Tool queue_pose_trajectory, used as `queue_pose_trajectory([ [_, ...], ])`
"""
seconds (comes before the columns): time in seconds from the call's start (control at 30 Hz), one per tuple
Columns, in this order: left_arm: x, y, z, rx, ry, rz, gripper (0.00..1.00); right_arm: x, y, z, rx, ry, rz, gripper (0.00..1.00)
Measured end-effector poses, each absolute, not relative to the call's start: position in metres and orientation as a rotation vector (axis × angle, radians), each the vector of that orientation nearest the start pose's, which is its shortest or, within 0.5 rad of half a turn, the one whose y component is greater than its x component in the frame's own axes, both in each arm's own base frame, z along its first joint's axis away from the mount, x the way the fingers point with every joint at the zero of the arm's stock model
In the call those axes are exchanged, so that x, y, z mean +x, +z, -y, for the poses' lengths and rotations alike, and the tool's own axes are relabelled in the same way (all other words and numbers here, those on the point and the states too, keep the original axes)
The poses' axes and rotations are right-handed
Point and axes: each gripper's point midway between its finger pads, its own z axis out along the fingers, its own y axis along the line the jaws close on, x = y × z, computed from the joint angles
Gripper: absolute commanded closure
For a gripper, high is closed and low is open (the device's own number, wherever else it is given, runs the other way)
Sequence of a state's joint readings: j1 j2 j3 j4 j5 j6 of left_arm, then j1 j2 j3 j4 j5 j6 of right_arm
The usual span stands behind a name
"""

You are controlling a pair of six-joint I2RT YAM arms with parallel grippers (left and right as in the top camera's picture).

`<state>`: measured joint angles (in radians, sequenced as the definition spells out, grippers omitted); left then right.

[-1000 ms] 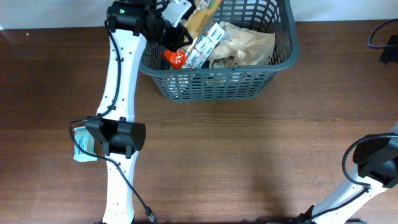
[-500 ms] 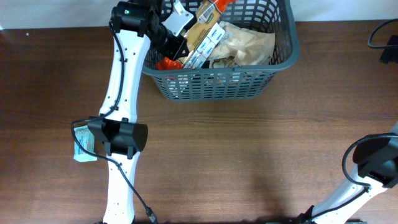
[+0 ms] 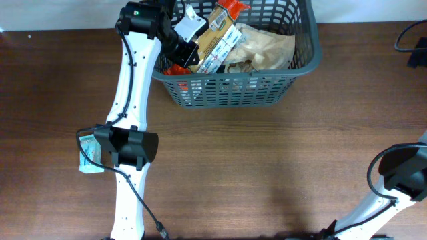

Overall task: Pack container
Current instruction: 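Open the left gripper to drop the spaghetti into the basket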

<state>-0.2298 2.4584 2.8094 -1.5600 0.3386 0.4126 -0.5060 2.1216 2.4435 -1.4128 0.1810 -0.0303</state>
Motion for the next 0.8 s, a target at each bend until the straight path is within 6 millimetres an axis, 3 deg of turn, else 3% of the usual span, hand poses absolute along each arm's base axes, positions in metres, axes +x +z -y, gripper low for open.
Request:
queue_pose_trajectory([
  [0.17, 0.491, 0.2, 0.174, 0.94, -0.418, -2.557, 0.99, 0.408, 0.257, 0.262, 0.693, -0.411, -2.607, 0.01],
  [0.53, 0.49, 0.194, 0.173, 0.942, -0.424, -2.577, 0.96, 0.408, 0.257, 0.262, 0.694, -0.411, -2.607, 0.01],
  [0.6, 0.49, 0.192, 0.173, 0.942, -0.426, -2.581, 0.86, 0.408, 0.257, 0.262, 0.694, -0.411, -2.607, 0.01],
  [0.63, 0.49, 0.19, 0.173, 0.942, -0.427, -2.584, 0.73, 0.408, 0.257, 0.262, 0.693, -0.411, -2.607, 0.01],
  [0.7, 0.491, 0.188, 0.174, 0.95, -0.428, -2.584, 0.3, 0.408, 0.257, 0.262, 0.693, -0.411, -2.607, 0.01],
  [0.8, 0.492, 0.186, 0.175, 0.954, -0.432, -2.582, 0.13, 0.408, 0.257, 0.262, 0.694, -0.411, -2.607, 0.01],
])
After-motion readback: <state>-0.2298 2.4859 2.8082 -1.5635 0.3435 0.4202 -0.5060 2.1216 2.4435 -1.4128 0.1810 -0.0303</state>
